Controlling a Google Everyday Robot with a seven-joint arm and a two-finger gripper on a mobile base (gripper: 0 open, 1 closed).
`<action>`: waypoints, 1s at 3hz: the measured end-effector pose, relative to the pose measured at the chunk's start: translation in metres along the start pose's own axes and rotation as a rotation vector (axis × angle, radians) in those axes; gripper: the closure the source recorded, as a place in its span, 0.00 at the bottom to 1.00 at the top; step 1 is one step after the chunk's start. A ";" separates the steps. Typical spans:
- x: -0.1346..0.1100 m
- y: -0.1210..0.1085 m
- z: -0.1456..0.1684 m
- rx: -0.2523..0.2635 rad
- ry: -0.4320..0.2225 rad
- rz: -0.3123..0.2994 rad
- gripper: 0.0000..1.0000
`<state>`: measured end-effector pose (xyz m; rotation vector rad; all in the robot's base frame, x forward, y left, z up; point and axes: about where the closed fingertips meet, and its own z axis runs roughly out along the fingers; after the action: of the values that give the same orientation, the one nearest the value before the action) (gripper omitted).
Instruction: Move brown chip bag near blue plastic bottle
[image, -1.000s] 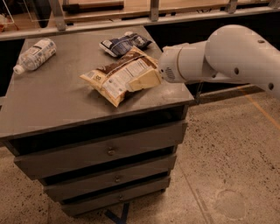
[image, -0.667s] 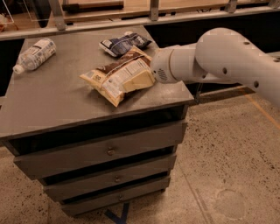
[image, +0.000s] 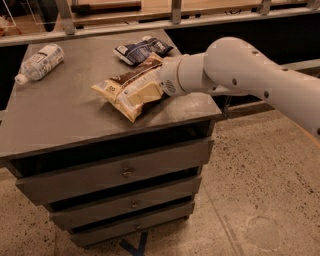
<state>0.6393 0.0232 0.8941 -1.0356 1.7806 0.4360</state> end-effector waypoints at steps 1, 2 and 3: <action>0.004 0.004 0.014 -0.004 0.012 -0.002 0.00; 0.010 0.010 0.025 -0.010 0.030 0.003 0.00; 0.015 0.016 0.032 -0.026 0.037 -0.005 0.18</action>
Offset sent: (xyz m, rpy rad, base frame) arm 0.0071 0.0234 -0.0362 -0.0325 0.0446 -0.0037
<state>0.6427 0.0473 0.8646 -1.0729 1.8085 0.4407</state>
